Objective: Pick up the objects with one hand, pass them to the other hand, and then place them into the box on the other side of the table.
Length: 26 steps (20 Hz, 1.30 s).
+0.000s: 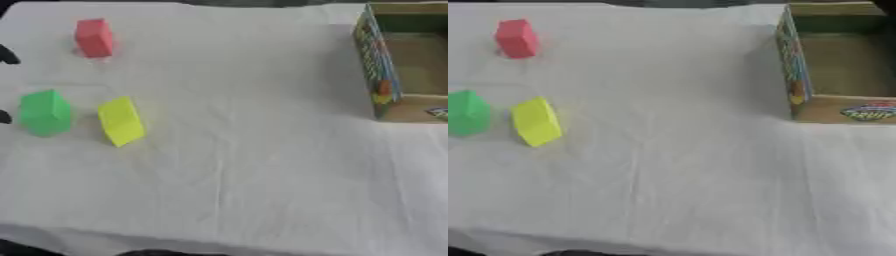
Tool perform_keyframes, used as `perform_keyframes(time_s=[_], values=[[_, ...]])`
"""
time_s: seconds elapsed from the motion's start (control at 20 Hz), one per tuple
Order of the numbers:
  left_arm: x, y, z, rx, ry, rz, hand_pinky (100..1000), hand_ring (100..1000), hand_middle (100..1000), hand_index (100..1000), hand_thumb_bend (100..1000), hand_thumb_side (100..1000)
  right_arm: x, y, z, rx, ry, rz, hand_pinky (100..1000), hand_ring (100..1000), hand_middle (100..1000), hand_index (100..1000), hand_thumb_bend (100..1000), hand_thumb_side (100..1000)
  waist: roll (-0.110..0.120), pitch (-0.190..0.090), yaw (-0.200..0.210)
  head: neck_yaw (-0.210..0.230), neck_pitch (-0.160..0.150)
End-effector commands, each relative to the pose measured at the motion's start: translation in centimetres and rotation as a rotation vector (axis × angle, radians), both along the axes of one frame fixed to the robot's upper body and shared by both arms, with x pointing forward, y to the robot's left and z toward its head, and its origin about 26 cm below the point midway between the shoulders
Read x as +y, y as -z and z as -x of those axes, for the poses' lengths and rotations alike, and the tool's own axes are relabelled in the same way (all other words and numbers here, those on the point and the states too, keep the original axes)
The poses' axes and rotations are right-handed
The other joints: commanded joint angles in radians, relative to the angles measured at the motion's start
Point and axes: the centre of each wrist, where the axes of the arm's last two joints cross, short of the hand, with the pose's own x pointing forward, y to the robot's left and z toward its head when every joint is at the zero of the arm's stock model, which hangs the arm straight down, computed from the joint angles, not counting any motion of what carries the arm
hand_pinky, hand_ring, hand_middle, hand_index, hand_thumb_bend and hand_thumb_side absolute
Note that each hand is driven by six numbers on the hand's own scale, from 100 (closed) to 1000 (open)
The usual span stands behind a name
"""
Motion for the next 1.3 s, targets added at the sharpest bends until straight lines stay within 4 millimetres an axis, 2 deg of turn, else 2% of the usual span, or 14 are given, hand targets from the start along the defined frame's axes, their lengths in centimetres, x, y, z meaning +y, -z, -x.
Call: perform_keyframes(time_s=[0.05,0.2,0.8,1.0,1.3], values=[[1.1,-2.5,0.8,0.009,-0.013,-0.025,872,876,791,847,769,100,-0.4,-1.2,0.4,-0.027,0.022,0.042,883,810,780,911,418,514,0.003,-0.023,0.004,-0.005,0.007],[0.9,-2.9,0.8,0.044,-0.025,-0.061,874,878,794,849,797,100,-0.2,-1.2,0.3,-0.025,0.014,0.041,883,809,779,911,419,513,0.004,-0.023,0.003,-0.001,0.006],[-1.1,-4.7,-1.3,0.135,0.028,-0.102,865,869,789,855,785,100,-0.2,-0.9,0.3,-0.020,0.012,0.035,883,808,778,912,422,514,-0.011,-0.028,0.006,0.029,-0.011],[-1.7,-4.5,-2.1,0.141,0.037,-0.088,861,865,784,853,779,100,-0.1,-0.7,0.2,-0.013,0.010,0.030,883,808,778,912,423,514,-0.013,-0.028,0.006,0.028,-0.020],[-2.1,-3.1,-3.8,0.163,0.014,-0.135,865,870,790,851,824,100,0.2,-0.4,0.1,-0.004,0.001,0.023,884,808,777,913,427,513,-0.018,-0.026,0.002,0.033,-0.023]])
